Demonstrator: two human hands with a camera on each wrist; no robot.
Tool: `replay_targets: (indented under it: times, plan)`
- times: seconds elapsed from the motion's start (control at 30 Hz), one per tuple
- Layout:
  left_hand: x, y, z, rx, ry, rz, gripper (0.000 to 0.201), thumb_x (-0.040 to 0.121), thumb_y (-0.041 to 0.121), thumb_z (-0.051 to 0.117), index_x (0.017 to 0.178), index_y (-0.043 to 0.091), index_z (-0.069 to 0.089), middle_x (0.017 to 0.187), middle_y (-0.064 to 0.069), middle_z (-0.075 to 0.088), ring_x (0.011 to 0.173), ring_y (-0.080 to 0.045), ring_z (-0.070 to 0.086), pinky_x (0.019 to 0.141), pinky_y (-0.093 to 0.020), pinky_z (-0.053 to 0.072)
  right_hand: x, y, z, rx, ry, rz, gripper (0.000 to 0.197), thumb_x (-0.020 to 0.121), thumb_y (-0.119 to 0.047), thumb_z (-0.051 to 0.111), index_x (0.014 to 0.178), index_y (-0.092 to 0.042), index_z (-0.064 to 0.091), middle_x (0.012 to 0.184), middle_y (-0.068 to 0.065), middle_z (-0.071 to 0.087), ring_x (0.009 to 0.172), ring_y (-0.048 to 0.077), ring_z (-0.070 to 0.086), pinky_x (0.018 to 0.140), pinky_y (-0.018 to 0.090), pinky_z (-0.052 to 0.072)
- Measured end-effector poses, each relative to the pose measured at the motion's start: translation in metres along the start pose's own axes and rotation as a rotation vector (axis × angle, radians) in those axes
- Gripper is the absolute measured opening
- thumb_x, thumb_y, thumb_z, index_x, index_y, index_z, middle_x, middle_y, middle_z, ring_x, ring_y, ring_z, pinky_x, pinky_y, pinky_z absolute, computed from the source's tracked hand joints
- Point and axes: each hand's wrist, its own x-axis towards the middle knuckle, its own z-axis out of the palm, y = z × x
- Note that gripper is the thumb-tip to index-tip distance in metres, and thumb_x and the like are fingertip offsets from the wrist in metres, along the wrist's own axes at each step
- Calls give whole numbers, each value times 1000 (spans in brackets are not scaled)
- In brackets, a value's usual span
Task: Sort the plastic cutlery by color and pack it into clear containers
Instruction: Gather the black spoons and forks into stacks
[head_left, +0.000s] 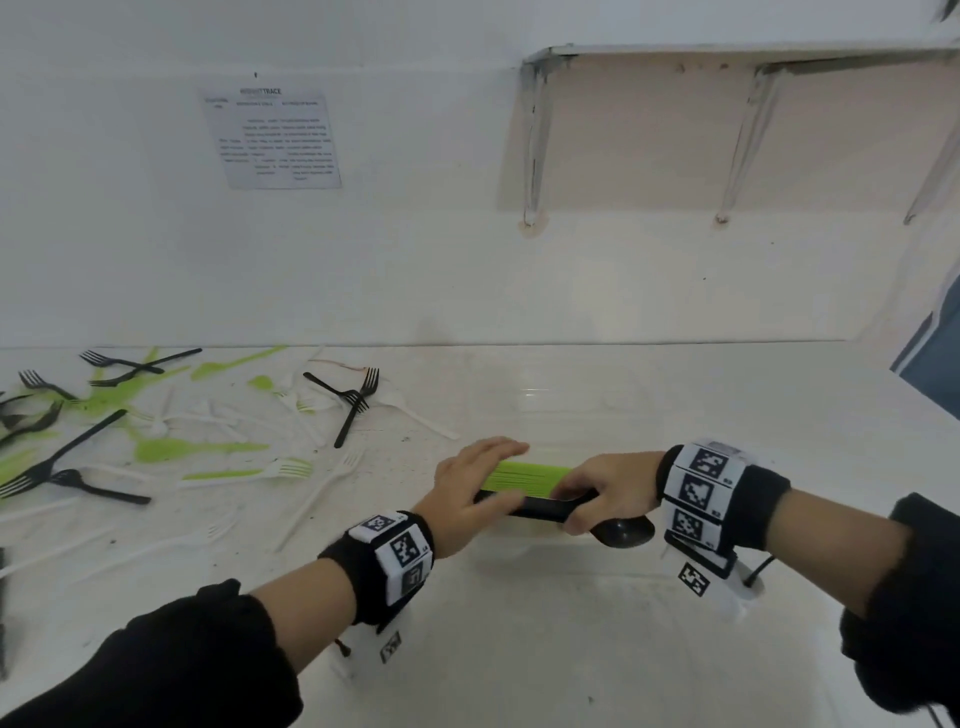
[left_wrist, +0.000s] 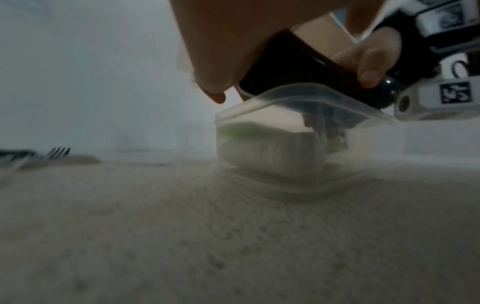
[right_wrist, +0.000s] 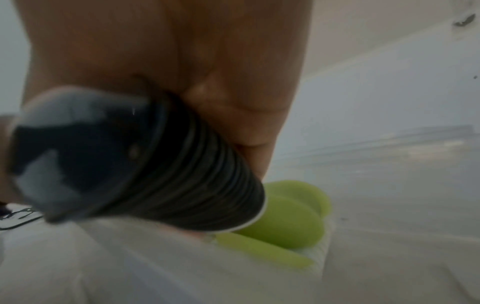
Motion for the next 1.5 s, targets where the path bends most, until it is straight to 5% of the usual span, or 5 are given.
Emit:
replay_targets:
  times: [0.2, 0.37, 0.57, 0.8, 1.5]
  plan:
    - [12, 1, 19, -622, 250, -414, 51, 97, 46, 34, 143, 24, 32, 144, 13, 30, 138, -6, 25, 113, -22, 13, 2, 0, -3, 36, 2, 33, 30, 88, -33, 57, 114, -19, 60, 86, -8, 58, 87, 14, 54, 85, 29, 44]
    - [22, -32, 38, -832, 231, -606, 84, 70, 80, 47, 138, 32, 44, 145, 8, 43, 135, -14, 38, 117, -43, 21, -1, 0, -5, -116, 54, 24, 34, 86, -36, 58, 112, -15, 60, 92, 0, 61, 84, 16, 54, 76, 25, 41]
    - [20, -22, 35, -768, 209, -547, 94, 67, 83, 40, 144, 29, 35, 149, 12, 35, 139, -7, 29, 119, -39, 16, 0, 0, -5, -229, 48, 36, 35, 82, -32, 62, 110, -12, 59, 90, 5, 60, 82, 20, 54, 78, 33, 46]
    - [13, 6, 27, -627, 232, -519, 57, 100, 43, 22, 150, 17, 17, 156, 6, 17, 144, -8, 14, 119, -30, 7, 3, -7, 1, -346, 56, 34, 38, 83, -31, 62, 115, -10, 60, 109, 10, 53, 102, 25, 53, 86, 35, 47]
    - [11, 7, 26, -514, 173, -483, 52, 102, 34, 17, 150, 14, 10, 158, 2, 8, 145, -9, 7, 117, -25, 4, -6, 12, -1, -191, 245, 196, 72, 73, -41, 75, 134, -19, 43, 135, 7, 41, 126, 23, 41, 103, 31, 35]
